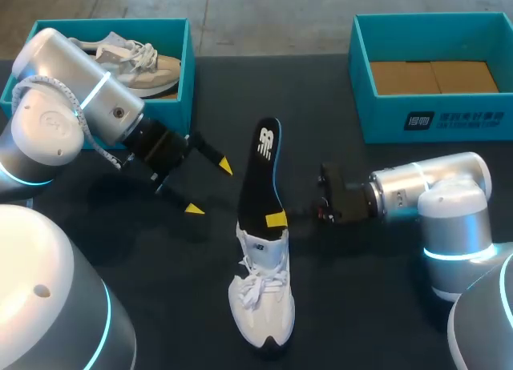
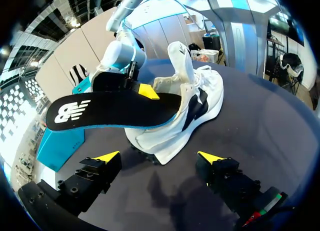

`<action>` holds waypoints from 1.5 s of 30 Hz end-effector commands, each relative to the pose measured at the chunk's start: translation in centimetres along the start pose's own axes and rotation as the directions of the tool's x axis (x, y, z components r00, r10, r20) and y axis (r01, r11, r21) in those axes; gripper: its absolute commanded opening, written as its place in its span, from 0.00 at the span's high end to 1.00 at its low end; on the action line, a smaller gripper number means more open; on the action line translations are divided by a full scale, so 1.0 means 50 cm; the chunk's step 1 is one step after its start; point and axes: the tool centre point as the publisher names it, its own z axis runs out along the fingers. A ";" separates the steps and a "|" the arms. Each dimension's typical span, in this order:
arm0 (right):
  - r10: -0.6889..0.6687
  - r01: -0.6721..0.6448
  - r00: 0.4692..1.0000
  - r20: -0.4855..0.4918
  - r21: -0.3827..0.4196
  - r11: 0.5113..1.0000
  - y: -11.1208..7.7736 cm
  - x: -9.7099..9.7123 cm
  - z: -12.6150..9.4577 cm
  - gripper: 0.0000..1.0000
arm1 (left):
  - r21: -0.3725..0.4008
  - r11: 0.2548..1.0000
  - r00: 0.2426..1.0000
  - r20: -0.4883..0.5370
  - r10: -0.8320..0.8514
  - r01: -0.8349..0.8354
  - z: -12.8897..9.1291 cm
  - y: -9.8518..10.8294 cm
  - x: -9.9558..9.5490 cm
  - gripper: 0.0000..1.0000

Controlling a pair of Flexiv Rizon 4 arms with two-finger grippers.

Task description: Take the shoe out of the shoebox, open the shoe tongue, remove and reinsert the insole, then place the shoe into the shoebox

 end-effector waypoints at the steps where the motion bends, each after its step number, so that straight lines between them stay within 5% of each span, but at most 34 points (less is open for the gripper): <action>1: -0.005 0.005 1.000 0.023 -0.008 1.000 -0.002 -0.001 0.009 1.00 | -0.003 1.000 1.000 -0.003 0.000 0.000 0.001 0.000 -0.001 0.00; 14: -0.030 0.031 0.998 0.047 -0.017 0.999 0.004 0.005 0.012 1.00 | -0.003 1.000 1.000 -0.003 0.000 0.000 0.001 0.000 -0.001 0.00; 17: -0.030 0.031 0.998 0.048 -0.020 0.999 0.004 0.005 0.012 0.85 | -0.003 1.000 1.000 -0.003 0.000 0.000 0.001 0.000 -0.001 0.00; 25: -0.035 0.037 0.998 0.061 -0.034 0.999 0.013 0.008 0.011 0.78 | -0.003 1.000 1.000 -0.003 0.000 0.000 0.001 0.000 -0.001 0.00; 45: -0.066 0.069 0.995 0.075 -0.037 0.997 0.042 0.012 0.022 0.75 | -0.003 1.000 1.000 -0.003 0.000 0.000 0.001 0.000 -0.001 0.00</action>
